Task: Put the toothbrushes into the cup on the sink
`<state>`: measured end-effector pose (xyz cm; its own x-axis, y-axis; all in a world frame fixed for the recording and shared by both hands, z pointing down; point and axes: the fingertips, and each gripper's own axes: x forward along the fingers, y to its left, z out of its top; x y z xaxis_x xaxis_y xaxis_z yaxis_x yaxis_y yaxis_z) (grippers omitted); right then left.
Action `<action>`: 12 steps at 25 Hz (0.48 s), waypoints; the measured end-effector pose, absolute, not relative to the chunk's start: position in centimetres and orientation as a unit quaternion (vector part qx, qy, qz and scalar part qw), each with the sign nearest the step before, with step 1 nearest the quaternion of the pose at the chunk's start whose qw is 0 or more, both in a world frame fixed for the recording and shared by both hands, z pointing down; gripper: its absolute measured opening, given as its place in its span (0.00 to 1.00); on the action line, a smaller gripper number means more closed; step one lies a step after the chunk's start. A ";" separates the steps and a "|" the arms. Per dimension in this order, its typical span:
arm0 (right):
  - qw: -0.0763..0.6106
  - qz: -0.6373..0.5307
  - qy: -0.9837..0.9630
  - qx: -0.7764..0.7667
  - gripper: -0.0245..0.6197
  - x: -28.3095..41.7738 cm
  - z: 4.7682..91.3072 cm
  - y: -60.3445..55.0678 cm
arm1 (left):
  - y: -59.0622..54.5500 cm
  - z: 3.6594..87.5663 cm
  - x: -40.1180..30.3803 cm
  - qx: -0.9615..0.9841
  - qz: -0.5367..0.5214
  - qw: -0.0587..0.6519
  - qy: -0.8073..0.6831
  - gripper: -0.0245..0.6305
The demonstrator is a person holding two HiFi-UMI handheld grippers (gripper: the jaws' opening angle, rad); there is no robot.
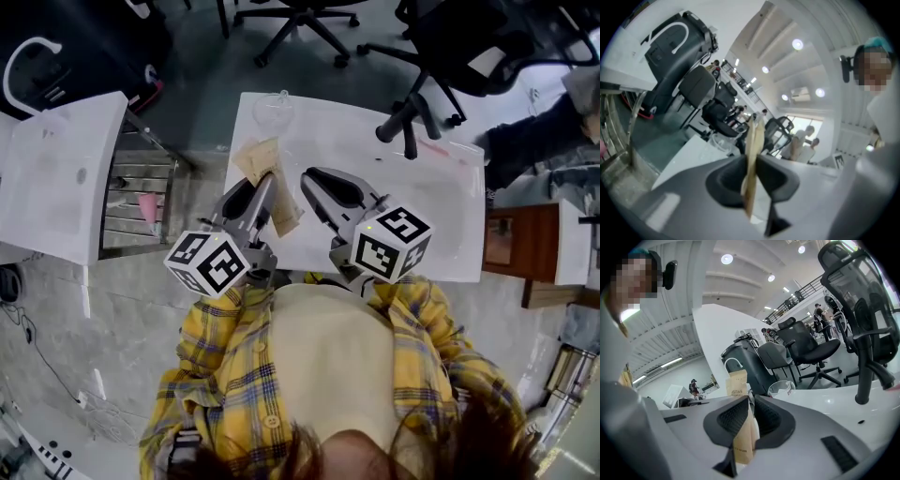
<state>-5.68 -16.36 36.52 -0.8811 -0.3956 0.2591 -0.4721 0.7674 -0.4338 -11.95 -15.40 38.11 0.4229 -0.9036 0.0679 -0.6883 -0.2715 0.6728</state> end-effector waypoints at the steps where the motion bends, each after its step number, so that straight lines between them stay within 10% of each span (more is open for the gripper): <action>1: 0.077 0.251 -0.937 0.233 0.06 -5.8 36.6 -16.5 | -15.6 38.0 -11.9 0.781 -0.170 0.324 -0.506 0.14; 12: 0.069 0.246 -0.943 0.214 0.09 -7.8 36.1 -17.4 | -16.7 39.2 -11.6 0.806 -0.154 0.327 -0.469 0.14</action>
<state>-7.85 -17.41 36.06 -0.8991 -0.3689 0.2358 -0.4371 0.7876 -0.4344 -11.56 -16.70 39.16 0.5117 -0.8572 0.0586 -0.6554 -0.3453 0.6717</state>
